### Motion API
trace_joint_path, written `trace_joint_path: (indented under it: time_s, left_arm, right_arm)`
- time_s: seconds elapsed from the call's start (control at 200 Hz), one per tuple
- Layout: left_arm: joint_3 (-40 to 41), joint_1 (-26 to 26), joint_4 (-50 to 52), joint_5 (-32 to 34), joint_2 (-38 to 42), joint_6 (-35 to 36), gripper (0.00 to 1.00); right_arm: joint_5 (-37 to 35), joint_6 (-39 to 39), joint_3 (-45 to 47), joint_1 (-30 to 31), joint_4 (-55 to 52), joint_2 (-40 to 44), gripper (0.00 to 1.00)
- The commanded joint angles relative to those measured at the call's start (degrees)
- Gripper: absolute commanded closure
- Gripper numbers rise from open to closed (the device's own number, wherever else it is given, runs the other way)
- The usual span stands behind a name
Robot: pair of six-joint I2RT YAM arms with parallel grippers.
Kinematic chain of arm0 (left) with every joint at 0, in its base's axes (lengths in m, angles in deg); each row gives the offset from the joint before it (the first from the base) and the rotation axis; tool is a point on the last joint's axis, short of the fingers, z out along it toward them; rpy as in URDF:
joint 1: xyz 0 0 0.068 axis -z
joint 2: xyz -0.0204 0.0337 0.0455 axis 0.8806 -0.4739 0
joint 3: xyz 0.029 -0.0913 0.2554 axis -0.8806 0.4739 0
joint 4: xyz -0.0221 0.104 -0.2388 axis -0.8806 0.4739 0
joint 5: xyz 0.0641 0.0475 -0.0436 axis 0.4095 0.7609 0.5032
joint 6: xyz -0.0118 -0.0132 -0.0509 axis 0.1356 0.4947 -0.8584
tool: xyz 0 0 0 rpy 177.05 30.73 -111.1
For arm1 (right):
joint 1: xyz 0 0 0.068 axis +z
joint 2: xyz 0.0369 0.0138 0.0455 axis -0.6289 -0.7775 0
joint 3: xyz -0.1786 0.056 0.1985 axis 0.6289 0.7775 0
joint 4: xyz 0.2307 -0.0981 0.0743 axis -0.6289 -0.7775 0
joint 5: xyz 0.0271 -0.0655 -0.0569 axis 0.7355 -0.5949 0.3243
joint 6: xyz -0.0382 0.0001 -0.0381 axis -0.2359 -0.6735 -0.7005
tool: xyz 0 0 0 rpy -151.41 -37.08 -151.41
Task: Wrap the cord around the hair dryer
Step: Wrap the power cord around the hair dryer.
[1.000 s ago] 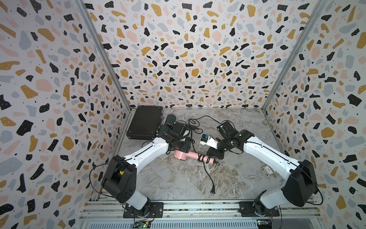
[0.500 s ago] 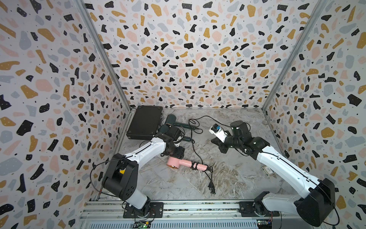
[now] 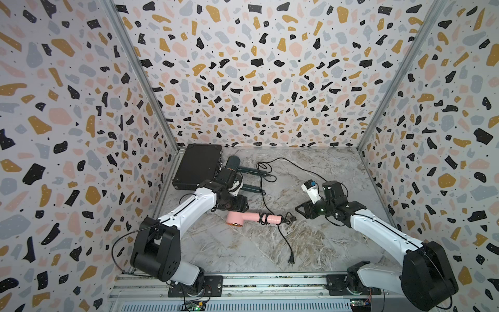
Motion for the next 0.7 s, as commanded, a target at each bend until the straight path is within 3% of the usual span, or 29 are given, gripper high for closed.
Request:
trace_joint_path:
  time_s: [0.0,0.265,0.696]
  left_arm:
    - [-2.44,0.08,0.32,-2.49,-0.27,0.55,1.00]
    - [-3.67,-0.20,1.42,-3.73,-0.37,0.95,1.00]
    - [-4.20,-0.20,1.47,-6.59,0.45,0.61,1.00]
  right_arm:
    - [1.85,3.37,2.41,0.19,4.63,4.05,0.41]
    - [2.10,1.97,7.78,3.27,12.09,4.98,0.36]
    - [-1.73,2.10,10.68,4.71,23.92,-1.36,0.40]
